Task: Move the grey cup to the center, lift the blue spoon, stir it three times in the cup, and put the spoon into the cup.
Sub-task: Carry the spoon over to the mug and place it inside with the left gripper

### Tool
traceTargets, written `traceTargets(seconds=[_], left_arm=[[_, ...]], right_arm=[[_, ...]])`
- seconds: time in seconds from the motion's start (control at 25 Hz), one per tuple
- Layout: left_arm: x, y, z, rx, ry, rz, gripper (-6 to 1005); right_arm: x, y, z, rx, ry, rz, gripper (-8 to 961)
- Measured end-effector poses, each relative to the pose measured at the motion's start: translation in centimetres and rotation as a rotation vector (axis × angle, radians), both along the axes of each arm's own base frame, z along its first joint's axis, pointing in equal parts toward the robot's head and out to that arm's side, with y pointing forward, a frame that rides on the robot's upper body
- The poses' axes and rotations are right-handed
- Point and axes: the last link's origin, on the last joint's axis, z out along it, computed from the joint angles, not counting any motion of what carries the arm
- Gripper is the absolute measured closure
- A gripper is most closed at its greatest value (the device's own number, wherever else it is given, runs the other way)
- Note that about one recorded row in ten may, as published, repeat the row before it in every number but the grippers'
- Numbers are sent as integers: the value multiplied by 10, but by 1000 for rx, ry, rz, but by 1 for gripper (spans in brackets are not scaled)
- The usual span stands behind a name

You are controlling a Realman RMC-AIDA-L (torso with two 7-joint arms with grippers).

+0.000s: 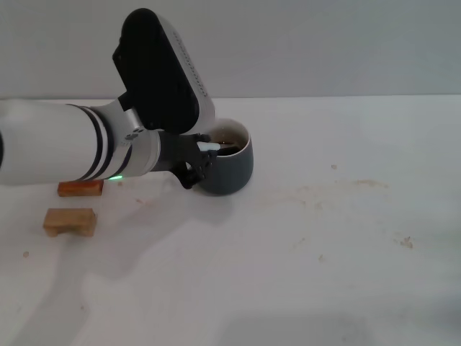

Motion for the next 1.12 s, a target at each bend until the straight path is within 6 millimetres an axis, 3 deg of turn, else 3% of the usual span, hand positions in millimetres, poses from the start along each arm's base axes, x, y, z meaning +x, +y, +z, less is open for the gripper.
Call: traceTargets(seconds=[0.48,1.12], left_arm=[[-15,-14,13,24,3,40,811],[-18,-6,17,50,20,46,811]], right_arm=[[-3,-1,-3,-6,6,11,954],[-3,-3,-5,-9,9,9,954]])
